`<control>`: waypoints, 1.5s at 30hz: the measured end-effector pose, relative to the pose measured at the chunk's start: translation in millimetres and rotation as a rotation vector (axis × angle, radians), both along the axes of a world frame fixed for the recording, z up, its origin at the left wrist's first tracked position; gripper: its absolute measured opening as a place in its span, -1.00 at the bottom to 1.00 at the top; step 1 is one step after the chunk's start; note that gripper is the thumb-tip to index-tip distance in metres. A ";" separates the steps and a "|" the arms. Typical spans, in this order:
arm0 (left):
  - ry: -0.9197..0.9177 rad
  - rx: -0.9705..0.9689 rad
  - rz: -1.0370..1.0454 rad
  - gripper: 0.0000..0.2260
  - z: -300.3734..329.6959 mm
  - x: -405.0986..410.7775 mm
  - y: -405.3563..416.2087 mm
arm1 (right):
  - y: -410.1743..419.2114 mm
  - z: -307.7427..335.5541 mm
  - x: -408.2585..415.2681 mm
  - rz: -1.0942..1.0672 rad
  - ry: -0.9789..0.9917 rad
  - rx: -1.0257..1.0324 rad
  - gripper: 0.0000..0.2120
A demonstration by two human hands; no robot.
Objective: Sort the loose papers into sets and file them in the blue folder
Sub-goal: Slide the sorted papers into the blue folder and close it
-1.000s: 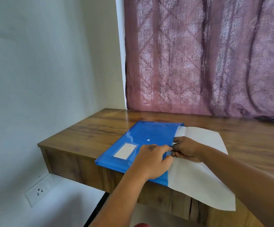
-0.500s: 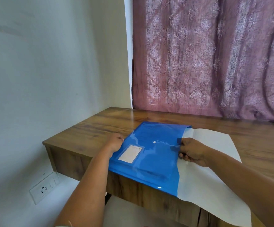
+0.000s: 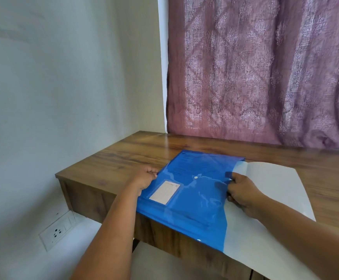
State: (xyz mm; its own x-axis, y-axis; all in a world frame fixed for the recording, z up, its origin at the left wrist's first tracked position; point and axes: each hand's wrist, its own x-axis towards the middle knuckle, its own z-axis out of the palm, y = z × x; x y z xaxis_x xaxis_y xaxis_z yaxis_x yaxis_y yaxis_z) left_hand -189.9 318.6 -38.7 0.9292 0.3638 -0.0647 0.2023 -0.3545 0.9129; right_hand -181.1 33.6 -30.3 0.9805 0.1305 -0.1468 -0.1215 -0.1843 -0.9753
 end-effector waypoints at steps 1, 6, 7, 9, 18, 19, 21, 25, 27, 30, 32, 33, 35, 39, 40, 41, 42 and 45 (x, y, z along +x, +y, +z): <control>-0.002 0.004 0.008 -0.80 -0.9 0.4 0.1 | -0.2 -0.3 0.3 -0.011 -0.002 0.011 -0.51; -0.009 -0.018 0.044 -0.79 -4.6 2.2 -0.1 | 2.3 -4.6 2.8 -0.021 0.014 -0.009 -0.58; -0.011 -0.028 0.046 -0.78 -4.9 2.4 0.0 | 2.7 -5.5 3.5 -0.022 0.017 -0.005 -0.58; -0.014 -0.037 0.053 -0.76 -5.3 3.4 0.0 | 2.4 -6.0 3.7 -0.028 0.021 0.038 -0.62; -0.016 -0.044 0.050 -0.78 -4.9 2.3 -0.4 | 5.5 -7.3 5.2 -0.051 0.014 -0.016 -0.48; -0.017 -0.044 0.051 -0.79 -4.9 2.4 -0.2 | 7.0 -6.4 5.1 -0.052 0.010 -0.027 -0.47; -0.022 -0.048 0.052 -0.81 -5.2 2.8 -0.4 | 9.3 -5.8 5.6 -0.044 0.012 -0.038 -0.46; -0.037 -0.042 0.068 -0.81 -5.8 2.4 -1.0 | 5.4 -2.8 10.1 0.002 0.029 -0.076 -0.48; -0.044 -0.033 0.069 -0.79 -6.8 1.9 -1.1 | -2.3 0.0 11.7 0.019 -0.044 -0.252 -0.58; -0.049 -0.020 0.072 -0.78 -6.5 1.8 -1.7 | -14.0 2.5 13.6 -0.076 -0.168 -0.448 -0.80; -0.043 -0.015 0.066 -0.78 -4.5 3.1 0.3 | -15.5 3.4 15.8 -0.111 -0.151 -0.407 -0.76; -0.031 -0.016 0.053 -0.77 -4.6 4.0 0.7 | -15.1 3.7 15.5 -0.111 -0.127 -0.370 -0.77; 0.003 -0.014 0.028 -0.77 -2.2 4.9 2.0 | -13.2 4.0 17.6 -0.096 -0.100 -0.351 -0.82; 0.028 -0.013 0.014 -0.78 2.0 2.0 1.3 | -10.5 4.6 19.5 -0.050 -0.111 -0.353 -0.88; 0.021 -0.011 0.018 -0.77 2.9 1.7 0.7 | -10.6 2.8 23.5 -0.040 -0.117 -0.377 -0.86; 0.012 -0.014 0.024 -0.77 3.0 2.0 0.0 | -10.5 2.5 25.0 -0.036 -0.113 -0.391 -0.85; 0.007 -0.018 0.027 -0.77 4.0 1.0 -1.4 | -11.1 3.1 27.9 -0.033 -0.094 -0.367 -0.86; 0.006 -0.017 0.023 -0.71 3.6 -2.5 -4.5 | -16.2 3.5 32.0 -0.040 -0.015 -0.183 -0.79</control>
State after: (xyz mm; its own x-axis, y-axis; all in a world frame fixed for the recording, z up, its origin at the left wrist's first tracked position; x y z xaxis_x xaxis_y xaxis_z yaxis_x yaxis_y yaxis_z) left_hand -192.5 314.2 -35.2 0.9202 0.3838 -0.0770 0.2160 -0.3340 0.9175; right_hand -149.1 17.3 -26.8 0.9866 0.0635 -0.1503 -0.1185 -0.3542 -0.9276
